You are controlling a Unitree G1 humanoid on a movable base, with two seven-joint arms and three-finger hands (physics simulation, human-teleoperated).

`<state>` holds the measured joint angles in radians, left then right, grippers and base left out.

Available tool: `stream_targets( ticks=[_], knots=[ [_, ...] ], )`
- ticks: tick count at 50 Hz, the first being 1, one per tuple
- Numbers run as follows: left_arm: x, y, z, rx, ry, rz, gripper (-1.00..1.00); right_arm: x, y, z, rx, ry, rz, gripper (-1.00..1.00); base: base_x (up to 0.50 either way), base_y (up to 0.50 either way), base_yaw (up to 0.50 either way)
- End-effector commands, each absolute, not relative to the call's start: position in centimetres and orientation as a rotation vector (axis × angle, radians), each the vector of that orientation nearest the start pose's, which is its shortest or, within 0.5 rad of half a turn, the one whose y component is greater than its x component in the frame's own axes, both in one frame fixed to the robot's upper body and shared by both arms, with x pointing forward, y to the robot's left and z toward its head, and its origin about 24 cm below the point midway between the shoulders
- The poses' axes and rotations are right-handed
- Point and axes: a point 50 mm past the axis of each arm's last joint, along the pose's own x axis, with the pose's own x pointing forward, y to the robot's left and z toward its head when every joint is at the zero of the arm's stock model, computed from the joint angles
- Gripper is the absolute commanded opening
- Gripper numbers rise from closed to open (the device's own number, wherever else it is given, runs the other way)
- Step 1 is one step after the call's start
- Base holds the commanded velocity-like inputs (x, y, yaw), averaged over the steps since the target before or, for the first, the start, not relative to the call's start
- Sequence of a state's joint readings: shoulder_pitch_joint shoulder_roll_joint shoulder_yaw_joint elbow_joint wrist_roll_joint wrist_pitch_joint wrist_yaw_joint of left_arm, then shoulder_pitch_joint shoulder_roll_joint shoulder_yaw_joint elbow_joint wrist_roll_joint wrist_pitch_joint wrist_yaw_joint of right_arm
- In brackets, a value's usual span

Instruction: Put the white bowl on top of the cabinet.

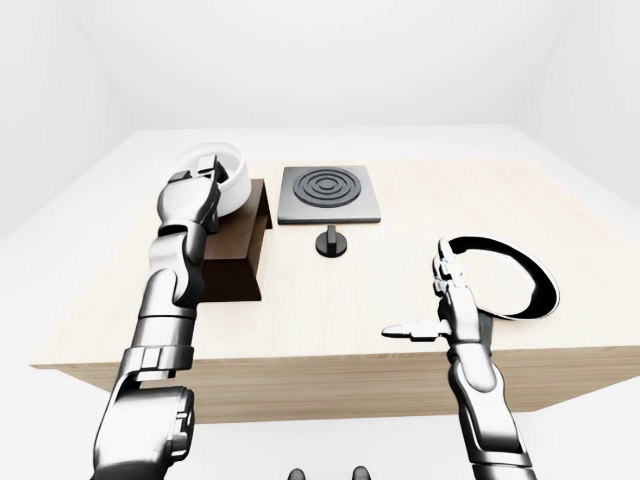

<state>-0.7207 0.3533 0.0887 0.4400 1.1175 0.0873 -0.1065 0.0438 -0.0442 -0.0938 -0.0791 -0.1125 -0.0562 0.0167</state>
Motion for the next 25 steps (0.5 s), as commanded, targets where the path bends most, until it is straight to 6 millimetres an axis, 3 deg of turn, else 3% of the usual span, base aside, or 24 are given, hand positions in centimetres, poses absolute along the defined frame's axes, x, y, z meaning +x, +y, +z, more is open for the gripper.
stream_targets(
  ticks=[1,16,25],
  knots=[
    [37.1,21.6,18.9,1.363,-0.149,0.279,-1.00,24.3,-18.0,5.6,-0.169,-0.089,-0.081,1.00,0.00,0.00,0.00],
    [37.4,21.3,18.3,1.349,-0.149,0.276,-1.00,24.4,-18.0,5.6,-0.171,-0.089,-0.081,1.00,0.00,0.00,0.00],
    [37.6,21.6,16.7,1.337,-0.100,0.258,-1.00,24.4,-18.0,5.5,-0.171,-0.089,-0.081,1.00,0.00,0.00,0.00]
  ],
)
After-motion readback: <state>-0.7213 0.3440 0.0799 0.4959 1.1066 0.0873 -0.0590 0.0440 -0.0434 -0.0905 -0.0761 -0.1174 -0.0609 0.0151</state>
